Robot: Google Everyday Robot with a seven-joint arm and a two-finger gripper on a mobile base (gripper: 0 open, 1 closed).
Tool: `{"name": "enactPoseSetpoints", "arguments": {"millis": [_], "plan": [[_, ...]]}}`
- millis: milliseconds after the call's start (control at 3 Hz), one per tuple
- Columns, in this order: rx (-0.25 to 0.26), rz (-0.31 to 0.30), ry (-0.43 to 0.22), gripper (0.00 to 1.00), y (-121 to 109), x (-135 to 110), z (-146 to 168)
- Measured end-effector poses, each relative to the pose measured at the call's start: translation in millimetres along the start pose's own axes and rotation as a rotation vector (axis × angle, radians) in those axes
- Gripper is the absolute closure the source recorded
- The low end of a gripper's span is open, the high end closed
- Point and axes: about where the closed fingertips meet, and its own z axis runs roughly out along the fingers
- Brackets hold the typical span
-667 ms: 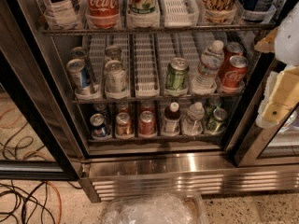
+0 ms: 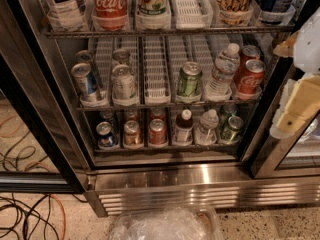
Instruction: Pick green can from bottom shelf of fridge
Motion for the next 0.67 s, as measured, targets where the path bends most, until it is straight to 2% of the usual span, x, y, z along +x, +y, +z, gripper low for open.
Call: {"name": "enactPoseSetpoints", "arguments": {"millis": [333, 667], "plan": [[0.041, 0.032, -0.041, 0.0, 2.3, -0.7, 5.9], [0.1, 0.083, -0.111, 0.0, 5.1, -0.8, 14.2]]}}
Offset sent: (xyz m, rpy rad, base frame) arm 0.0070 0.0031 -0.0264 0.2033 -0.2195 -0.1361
